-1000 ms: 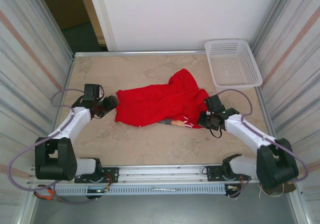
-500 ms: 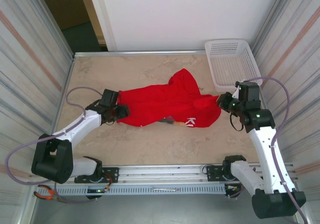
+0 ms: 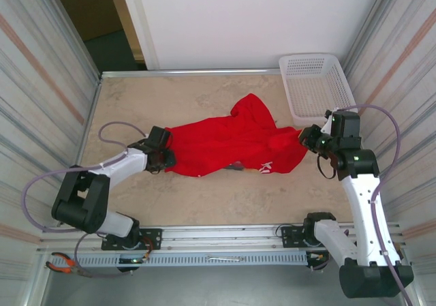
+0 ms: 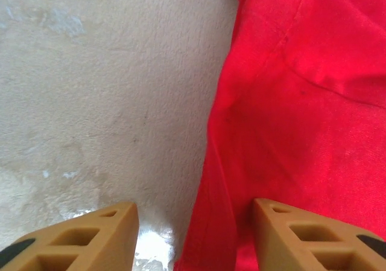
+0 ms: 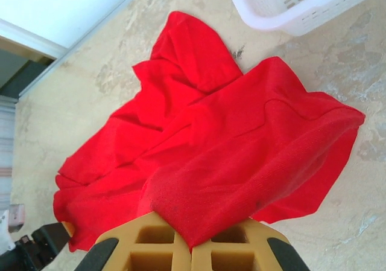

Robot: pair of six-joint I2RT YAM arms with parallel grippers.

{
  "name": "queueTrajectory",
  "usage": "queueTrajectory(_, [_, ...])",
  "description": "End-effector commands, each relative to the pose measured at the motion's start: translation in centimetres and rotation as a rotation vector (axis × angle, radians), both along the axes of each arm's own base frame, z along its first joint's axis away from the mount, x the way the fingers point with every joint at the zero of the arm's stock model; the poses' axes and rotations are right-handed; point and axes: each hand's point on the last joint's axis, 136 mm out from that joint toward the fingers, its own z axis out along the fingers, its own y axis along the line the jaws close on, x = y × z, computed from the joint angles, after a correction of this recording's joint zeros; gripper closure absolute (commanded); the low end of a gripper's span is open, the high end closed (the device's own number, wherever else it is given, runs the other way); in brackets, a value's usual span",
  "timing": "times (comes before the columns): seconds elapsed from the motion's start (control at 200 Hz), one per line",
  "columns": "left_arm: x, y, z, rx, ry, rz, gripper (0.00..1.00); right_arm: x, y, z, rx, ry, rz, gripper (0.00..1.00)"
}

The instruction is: Fold the inside-out t-shirt

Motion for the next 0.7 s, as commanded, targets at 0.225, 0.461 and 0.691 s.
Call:
queueTrajectory(0.225, [0.2, 0.4, 0.1, 0.049, -0.01, 0.02, 0.89, 0.4, -0.3, 2.3, -0.003, -0.058, 0.006, 1.0])
queueTrajectory(0.461, [4.0, 2.3, 10.3, -0.056, -0.218, 0.038, 1.0, 3.7, -4.3, 10.3, 0.033, -0.236, -0.126, 1.0])
queueTrajectory(0.691, [6.8, 4.5, 22.5, -0.307, -0.47, 0.073, 1.0, 5.2, -8.6, 17.3, 0.075, -0.391, -0.254, 1.0])
